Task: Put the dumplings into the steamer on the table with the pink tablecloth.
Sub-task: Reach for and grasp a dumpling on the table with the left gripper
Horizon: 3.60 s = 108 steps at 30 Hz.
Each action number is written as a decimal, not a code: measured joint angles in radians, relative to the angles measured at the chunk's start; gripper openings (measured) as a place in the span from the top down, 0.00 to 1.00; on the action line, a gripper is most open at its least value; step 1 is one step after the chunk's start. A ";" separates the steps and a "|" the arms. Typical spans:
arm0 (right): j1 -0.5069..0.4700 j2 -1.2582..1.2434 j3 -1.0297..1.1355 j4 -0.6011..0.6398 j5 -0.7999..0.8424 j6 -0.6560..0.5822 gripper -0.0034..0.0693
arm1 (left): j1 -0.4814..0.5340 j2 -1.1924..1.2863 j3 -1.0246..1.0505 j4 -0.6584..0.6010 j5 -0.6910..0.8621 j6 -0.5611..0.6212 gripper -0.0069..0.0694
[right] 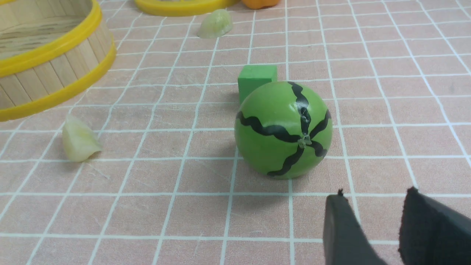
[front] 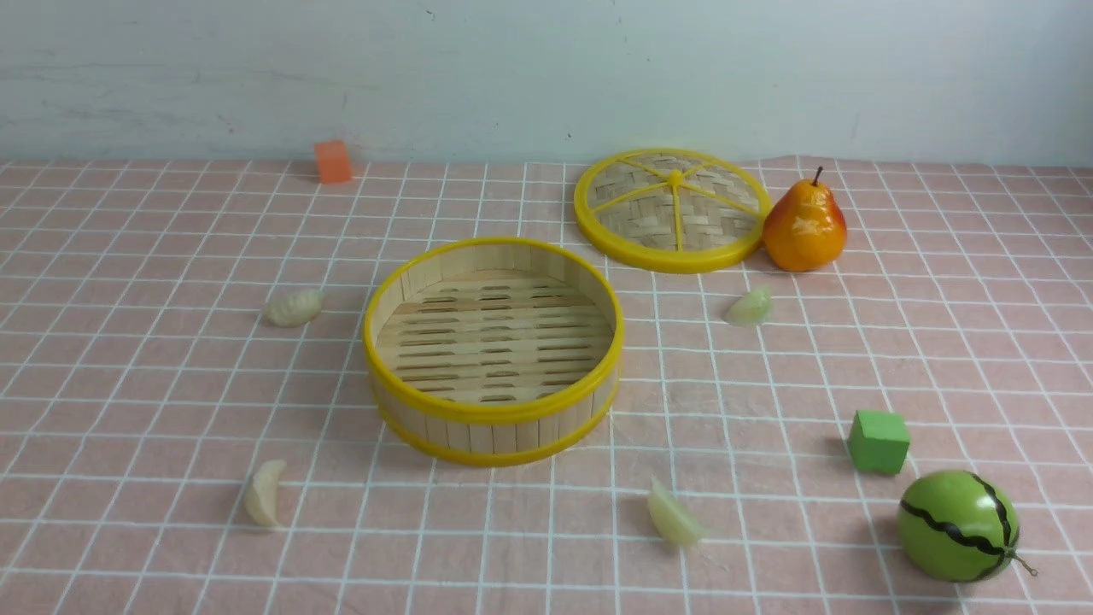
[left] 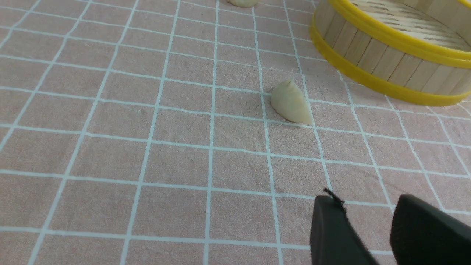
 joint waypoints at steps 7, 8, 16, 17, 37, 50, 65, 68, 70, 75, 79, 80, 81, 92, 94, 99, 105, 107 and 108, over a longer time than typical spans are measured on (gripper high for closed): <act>0.000 0.000 0.000 0.000 0.000 0.000 0.62 | 0.000 0.000 0.000 0.000 0.000 0.000 0.60; 0.000 0.000 0.000 0.000 0.000 0.000 0.62 | 0.000 0.000 0.000 0.000 0.000 0.000 0.60; 0.000 0.000 0.000 0.000 0.000 0.000 0.62 | 0.000 0.000 0.000 0.000 0.000 0.000 0.60; 0.000 0.000 0.000 0.000 0.000 0.000 0.62 | 0.000 0.000 0.000 0.000 0.000 0.000 0.60; 0.000 0.000 0.001 -0.003 -0.020 -0.001 0.62 | 0.000 0.000 0.000 0.000 -0.139 0.000 0.60; 0.000 0.000 0.012 0.000 -0.539 0.038 0.62 | 0.000 0.000 0.000 0.003 -0.712 -0.021 0.60; 0.000 0.254 -0.208 -0.005 -0.683 0.113 0.97 | 0.000 0.278 -0.483 -0.030 -0.504 -0.190 0.89; 0.000 0.414 -0.294 -0.040 -0.568 0.034 0.97 | 0.000 0.506 -0.613 -0.030 -0.402 -0.165 0.93; 0.000 0.501 -0.333 -0.052 -0.491 0.006 0.97 | 0.000 0.618 -0.680 -0.030 -0.326 -0.158 0.93; 0.010 0.728 -0.473 -0.040 -0.174 -0.001 0.96 | 0.000 0.906 -0.873 -0.019 -0.008 -0.070 0.93; 0.082 0.931 -0.650 -0.023 0.123 -0.071 0.96 | 0.000 1.159 -1.025 -0.030 0.168 0.032 0.93; 0.103 0.967 -0.676 -0.017 0.151 -0.097 0.96 | 0.000 1.206 -1.052 -0.034 0.183 0.045 0.93; 0.103 0.974 -0.676 -0.017 0.151 -0.103 0.96 | 0.000 1.216 -1.058 -0.036 0.184 0.048 0.93; 0.222 1.160 -0.727 0.038 0.181 -0.253 0.95 | 0.000 1.748 -1.563 -0.031 0.420 0.205 0.69; 0.222 1.171 -0.727 0.038 0.169 -0.256 0.95 | 0.000 1.829 -1.641 -0.025 0.450 0.243 0.54; 0.222 1.213 -0.727 0.038 0.142 -0.262 0.95 | 0.000 2.051 -1.832 0.027 0.421 0.330 0.27; 0.222 1.238 -0.727 0.054 0.141 -0.267 0.94 | 0.000 2.270 -1.987 0.169 0.393 0.307 0.21; 0.222 1.239 -0.727 0.059 0.141 -0.267 0.94 | 0.000 2.310 -2.012 0.202 0.369 0.262 0.21; 0.222 1.239 -0.727 0.061 0.141 -0.267 0.94 | 0.000 2.319 -2.014 0.209 0.366 0.257 0.22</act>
